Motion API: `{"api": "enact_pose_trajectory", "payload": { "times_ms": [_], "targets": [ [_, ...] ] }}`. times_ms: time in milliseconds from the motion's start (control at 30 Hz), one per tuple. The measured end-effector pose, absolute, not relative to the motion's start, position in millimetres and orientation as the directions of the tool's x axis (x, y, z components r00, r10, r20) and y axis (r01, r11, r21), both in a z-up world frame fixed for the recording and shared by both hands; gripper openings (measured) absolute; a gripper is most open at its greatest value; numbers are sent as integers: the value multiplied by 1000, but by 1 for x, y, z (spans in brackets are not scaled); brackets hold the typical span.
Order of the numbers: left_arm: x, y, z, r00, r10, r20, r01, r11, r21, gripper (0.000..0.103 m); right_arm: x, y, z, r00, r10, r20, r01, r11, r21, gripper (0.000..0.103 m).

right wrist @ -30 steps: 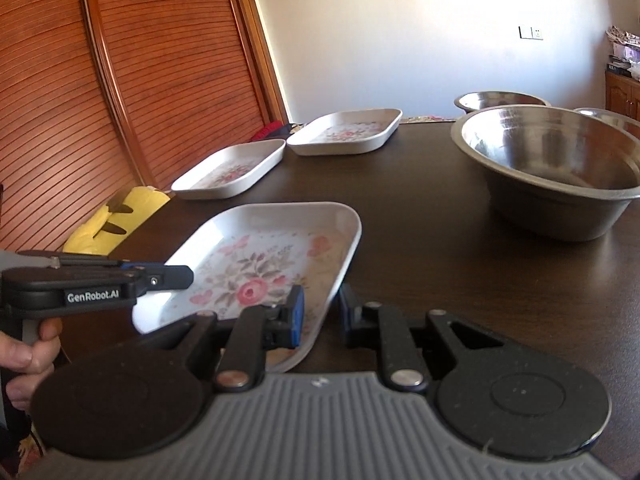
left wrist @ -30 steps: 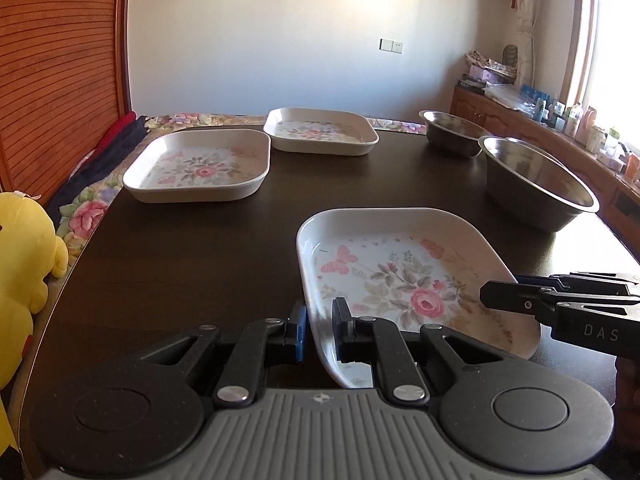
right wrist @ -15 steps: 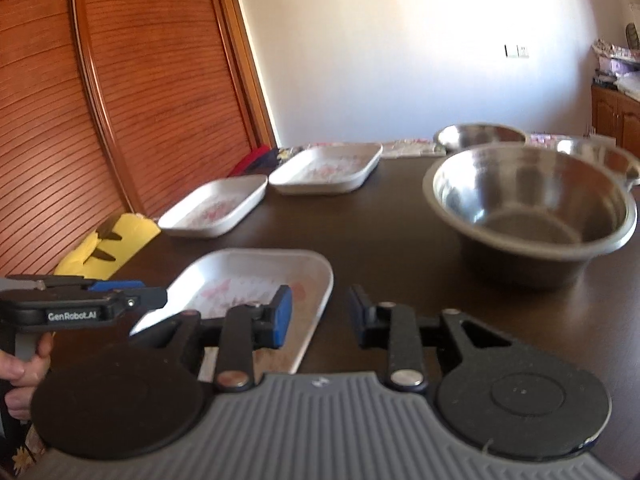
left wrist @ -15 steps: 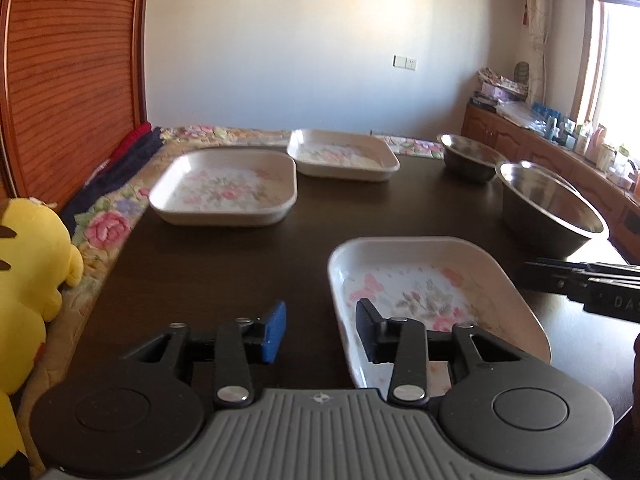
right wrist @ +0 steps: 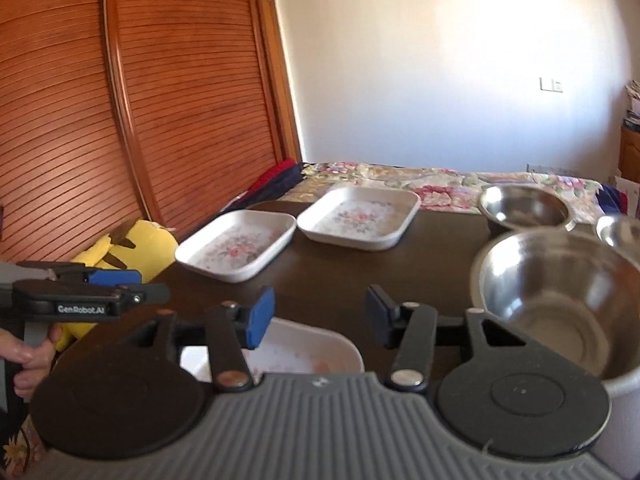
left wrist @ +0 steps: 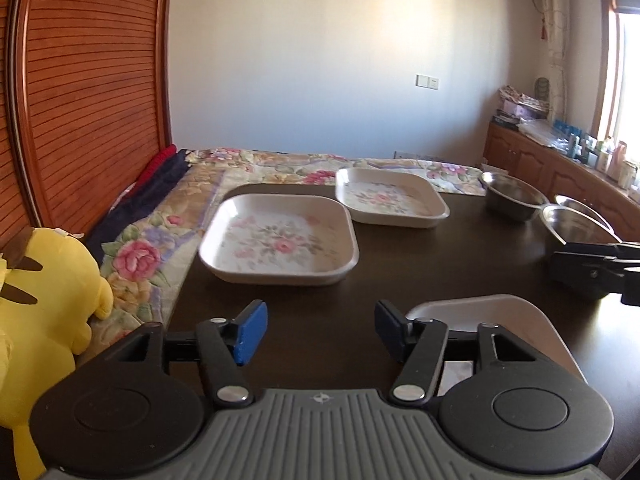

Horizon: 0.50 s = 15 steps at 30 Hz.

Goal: Organize plates and bowls

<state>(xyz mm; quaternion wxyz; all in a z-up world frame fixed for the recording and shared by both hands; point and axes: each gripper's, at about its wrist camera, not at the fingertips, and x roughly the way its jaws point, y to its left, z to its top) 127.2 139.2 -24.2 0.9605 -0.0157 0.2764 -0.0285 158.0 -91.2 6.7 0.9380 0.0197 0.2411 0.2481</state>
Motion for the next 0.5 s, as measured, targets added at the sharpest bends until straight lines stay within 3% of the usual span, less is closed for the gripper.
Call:
{"api": "enact_pose_trajectory", "payload": {
  "times_ms": [167, 500],
  "targets": [
    [147, 156, -17, 852, -55, -521, 49, 998, -24, 78, 179, -68, 20, 745, 497, -445, -489, 861, 143, 58],
    [197, 203, -15, 848, -42, -528, 39, 999, -17, 79, 229, -11, 22, 681, 522, -514, -526, 837, 152, 58]
  ]
}}
